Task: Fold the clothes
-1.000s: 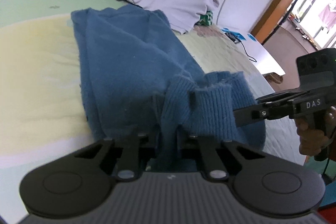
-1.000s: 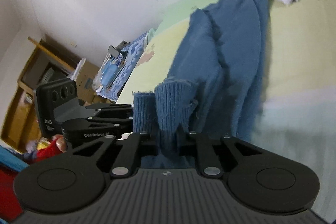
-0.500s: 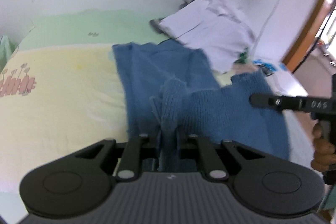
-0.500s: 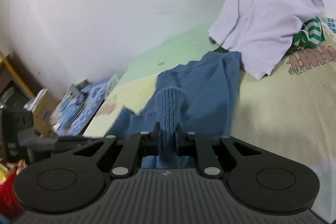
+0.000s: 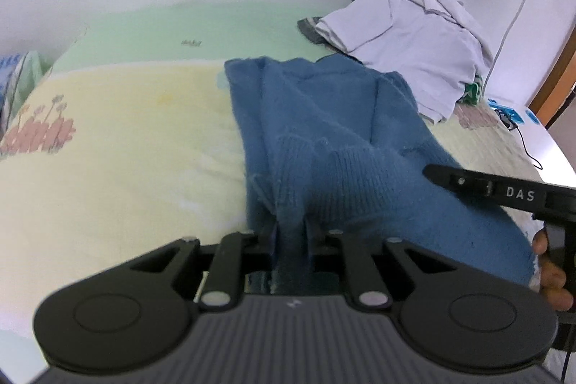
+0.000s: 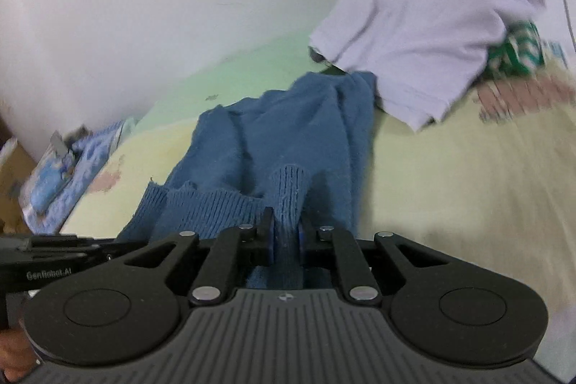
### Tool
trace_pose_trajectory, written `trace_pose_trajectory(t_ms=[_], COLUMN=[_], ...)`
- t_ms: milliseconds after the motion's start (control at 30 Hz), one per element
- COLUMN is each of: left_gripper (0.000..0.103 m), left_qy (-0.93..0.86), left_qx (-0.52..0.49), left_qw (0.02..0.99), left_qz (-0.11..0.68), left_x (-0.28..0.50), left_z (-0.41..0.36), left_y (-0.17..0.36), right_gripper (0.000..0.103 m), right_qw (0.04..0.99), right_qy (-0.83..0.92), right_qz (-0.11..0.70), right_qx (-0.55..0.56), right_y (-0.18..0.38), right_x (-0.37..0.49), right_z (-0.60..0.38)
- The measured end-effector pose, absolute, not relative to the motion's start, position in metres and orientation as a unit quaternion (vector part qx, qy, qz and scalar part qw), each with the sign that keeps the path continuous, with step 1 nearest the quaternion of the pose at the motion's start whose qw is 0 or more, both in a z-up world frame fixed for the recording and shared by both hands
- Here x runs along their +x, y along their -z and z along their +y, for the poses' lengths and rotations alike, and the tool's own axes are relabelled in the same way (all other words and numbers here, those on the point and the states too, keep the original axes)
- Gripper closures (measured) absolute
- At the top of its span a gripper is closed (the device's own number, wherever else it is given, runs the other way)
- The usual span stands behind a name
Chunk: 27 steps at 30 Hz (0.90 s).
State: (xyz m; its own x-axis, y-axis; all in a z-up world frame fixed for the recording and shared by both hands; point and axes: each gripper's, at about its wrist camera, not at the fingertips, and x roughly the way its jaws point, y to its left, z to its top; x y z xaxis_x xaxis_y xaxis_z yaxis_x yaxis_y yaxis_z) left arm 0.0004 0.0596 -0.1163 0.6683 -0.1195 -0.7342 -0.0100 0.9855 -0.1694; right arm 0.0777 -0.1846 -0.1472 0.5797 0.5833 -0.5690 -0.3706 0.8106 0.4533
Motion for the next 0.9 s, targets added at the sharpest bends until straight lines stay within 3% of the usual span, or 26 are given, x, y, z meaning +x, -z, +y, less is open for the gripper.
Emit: trace_pose_trajectory(t_ms=[133, 233, 300, 367, 400, 467, 533, 600, 700, 900], left_gripper=[0.078, 0.076, 0.077, 0.090, 0.090, 0.089, 0.078, 0.082, 0.075, 0.074], left_qy=[0.029, 0.018, 0.005, 0.000, 0.002, 0.023, 0.050, 0.062, 0.061, 0.058], left_qx=[-0.078, -0.063, -0.052, -0.049, -0.050, -0.059, -0.069, -0.076, -0.054, -0.006], left_qw=[0.908, 0.915, 0.921, 0.926, 0.929, 0.932, 0.927, 0.918, 0.910, 0.912], left_qz=[0.410, 0.398, 0.387, 0.375, 0.367, 0.358, 0.366, 0.383, 0.407, 0.405], left_x=[-0.001, -0.012, -0.022, -0.030, -0.034, -0.039, -0.038, -0.035, -0.035, -0.038], left_z=[0.067, 0.071, 0.074, 0.073, 0.072, 0.066, 0.056, 0.046, 0.035, 0.030], left_y=[0.113, 0.100, 0.089, 0.078, 0.073, 0.067, 0.072, 0.084, 0.107, 0.114], right_gripper=[0.076, 0.068, 0.069, 0.070, 0.070, 0.070, 0.070, 0.070, 0.082, 0.084], right_qw=[0.864, 0.899, 0.912, 0.911, 0.907, 0.897, 0.888, 0.880, 0.876, 0.882], right_qy=[-0.263, -0.242, -0.246, -0.267, -0.281, -0.306, -0.321, -0.324, -0.306, -0.286], right_qz=[0.381, 0.326, 0.296, 0.289, 0.291, 0.295, 0.307, 0.328, 0.361, 0.369], right_qx=[0.197, 0.165, 0.139, 0.119, 0.118, 0.118, 0.119, 0.116, 0.094, 0.074], right_y=[0.146, 0.121, 0.106, 0.096, 0.094, 0.093, 0.096, 0.105, 0.125, 0.136], right_x=[0.079, 0.063, 0.050, 0.039, 0.034, 0.028, 0.026, 0.030, 0.039, 0.046], right_z=[-0.203, -0.214, -0.218, -0.216, -0.213, -0.206, -0.196, -0.188, -0.181, -0.178])
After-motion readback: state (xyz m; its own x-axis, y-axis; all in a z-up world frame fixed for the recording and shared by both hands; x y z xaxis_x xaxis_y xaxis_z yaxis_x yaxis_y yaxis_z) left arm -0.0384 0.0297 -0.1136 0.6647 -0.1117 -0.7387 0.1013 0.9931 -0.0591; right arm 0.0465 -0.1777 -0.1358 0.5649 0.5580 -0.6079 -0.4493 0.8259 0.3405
